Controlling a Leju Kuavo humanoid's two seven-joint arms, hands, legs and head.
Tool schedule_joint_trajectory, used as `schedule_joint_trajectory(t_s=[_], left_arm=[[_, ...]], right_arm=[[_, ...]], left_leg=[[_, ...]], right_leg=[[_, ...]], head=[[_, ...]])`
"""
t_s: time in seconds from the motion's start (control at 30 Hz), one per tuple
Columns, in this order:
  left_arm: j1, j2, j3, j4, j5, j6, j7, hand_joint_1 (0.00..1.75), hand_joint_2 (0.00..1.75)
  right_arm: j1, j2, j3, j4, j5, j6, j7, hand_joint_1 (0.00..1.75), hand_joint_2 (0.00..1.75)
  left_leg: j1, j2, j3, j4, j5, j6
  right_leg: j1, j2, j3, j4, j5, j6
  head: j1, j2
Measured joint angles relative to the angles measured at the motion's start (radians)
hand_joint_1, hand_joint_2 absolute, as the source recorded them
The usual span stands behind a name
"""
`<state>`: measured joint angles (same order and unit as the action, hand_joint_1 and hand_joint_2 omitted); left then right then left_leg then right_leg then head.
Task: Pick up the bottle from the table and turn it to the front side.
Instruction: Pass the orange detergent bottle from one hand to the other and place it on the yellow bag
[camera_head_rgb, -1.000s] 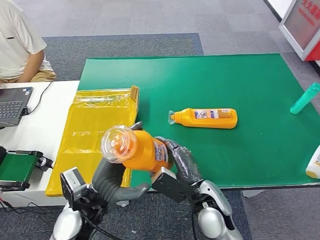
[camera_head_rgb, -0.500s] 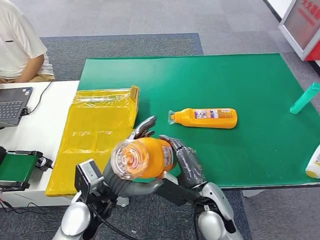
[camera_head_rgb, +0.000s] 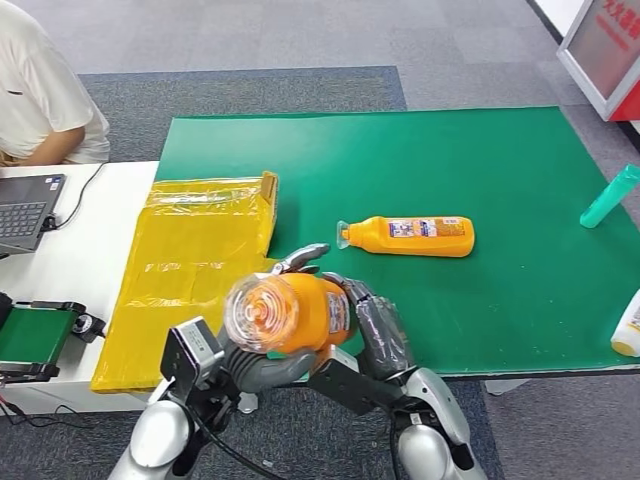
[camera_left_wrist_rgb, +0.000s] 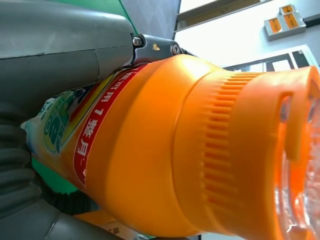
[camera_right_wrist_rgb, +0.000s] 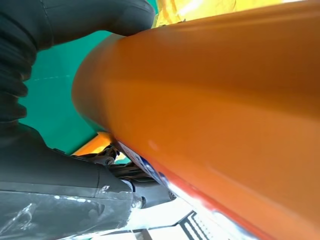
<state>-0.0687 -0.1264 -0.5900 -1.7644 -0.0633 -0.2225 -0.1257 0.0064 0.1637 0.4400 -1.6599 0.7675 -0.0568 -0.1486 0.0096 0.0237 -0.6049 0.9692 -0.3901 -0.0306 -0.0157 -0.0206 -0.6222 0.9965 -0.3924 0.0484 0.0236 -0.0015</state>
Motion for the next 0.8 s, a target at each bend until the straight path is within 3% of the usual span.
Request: schedule_joint_trajectory(t_s=[0.37, 0.4, 0.5, 0.53, 0.8], left_arm=[[-0.013, 0.0, 0.003, 0.013, -0.009, -0.002, 0.016, 1.75, 0.0], [-0.013, 0.0, 0.004, 0.013, -0.011, -0.003, 0.016, 1.75, 0.0], [-0.013, -0.006, 0.005, 0.013, -0.017, -0.007, 0.016, 1.75, 0.0], [-0.012, -0.008, 0.006, 0.013, -0.019, -0.008, 0.016, 1.75, 0.0], [0.016, -0.029, 0.044, 0.003, -0.159, 0.067, 0.009, 1.75, 0.0]], right_arm=[[0.022, 0.0, -0.027, -0.006, -0.056, -0.028, -0.012, 1.75, 1.75], [0.026, 0.0, -0.03, -0.008, -0.062, -0.028, -0.014, 1.5, 1.75], [0.035, 0.0, -0.042, -0.021, -0.075, -0.029, -0.02, 0.19, 1.75], [0.037, 0.001, -0.045, -0.025, -0.078, -0.029, -0.021, 0.0, 1.75], [0.047, 0.01, -0.082, -0.053, -0.082, -0.027, -0.018, 0.0, 1.75]], left_leg=[[0.0, 0.0, 0.0, 0.0, 0.0, 0.0], [0.0, 0.0, 0.0, 0.0, 0.0, 0.0], [0.0, 0.0, -0.001, 0.0, 0.0, 0.0], [0.0, 0.0, -0.001, 0.0, 0.0, 0.0], [0.0, 0.0, -0.001, 0.0, 0.0, 0.0]], right_leg=[[0.0, 0.0, 0.0, 0.0, 0.0, 0.0], [0.0, 0.0, 0.0, 0.0, 0.0, 0.0], [0.0, 0.0, 0.0, 0.0, 0.0, 0.0], [0.0, 0.0, 0.0, 0.0, 0.0, 0.0], [0.0, 0.0, 0.0, 0.0, 0.0, 0.0]], head=[[0.0, 0.0], [0.0, 0.0], [0.0, 0.0], [0.0, 0.0], [0.0, 0.0]])
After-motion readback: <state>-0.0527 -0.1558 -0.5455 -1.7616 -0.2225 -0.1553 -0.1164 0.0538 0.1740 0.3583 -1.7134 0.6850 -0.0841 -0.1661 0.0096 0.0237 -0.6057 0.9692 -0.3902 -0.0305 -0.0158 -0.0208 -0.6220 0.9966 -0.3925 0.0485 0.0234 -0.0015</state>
